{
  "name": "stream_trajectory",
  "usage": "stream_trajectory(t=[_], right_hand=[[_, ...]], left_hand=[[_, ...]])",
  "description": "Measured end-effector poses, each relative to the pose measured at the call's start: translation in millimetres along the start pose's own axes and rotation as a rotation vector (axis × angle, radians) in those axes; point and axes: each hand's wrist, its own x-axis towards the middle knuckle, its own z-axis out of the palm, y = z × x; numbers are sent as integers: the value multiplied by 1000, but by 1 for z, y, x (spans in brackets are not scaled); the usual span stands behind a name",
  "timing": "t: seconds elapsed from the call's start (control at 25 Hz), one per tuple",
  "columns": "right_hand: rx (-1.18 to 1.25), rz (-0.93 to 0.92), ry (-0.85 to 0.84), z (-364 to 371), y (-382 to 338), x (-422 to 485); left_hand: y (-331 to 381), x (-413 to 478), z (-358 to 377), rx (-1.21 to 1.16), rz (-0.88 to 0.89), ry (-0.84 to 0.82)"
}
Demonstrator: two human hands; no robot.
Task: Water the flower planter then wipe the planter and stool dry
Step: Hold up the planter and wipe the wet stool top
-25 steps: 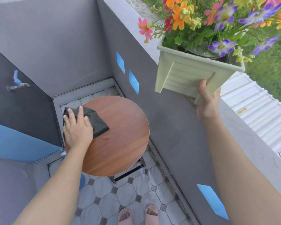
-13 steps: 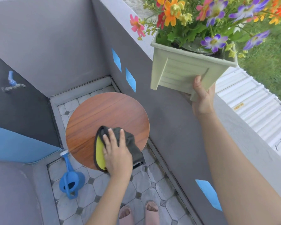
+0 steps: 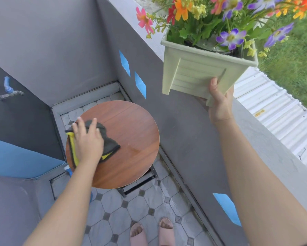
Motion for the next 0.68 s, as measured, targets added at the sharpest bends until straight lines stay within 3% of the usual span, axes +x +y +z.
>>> stream_trajectory(t=[0.24, 0.44, 0.68], right_hand=[[8, 15, -12, -2, 2, 1], [-3, 3, 31, 1, -5, -3], [-65, 18, 80, 1, -5, -5]], left_hand=[[-13, -82, 7, -130, -177, 192], [30, -125, 21, -104, 37, 116], [94, -100, 25, -190, 392, -65]])
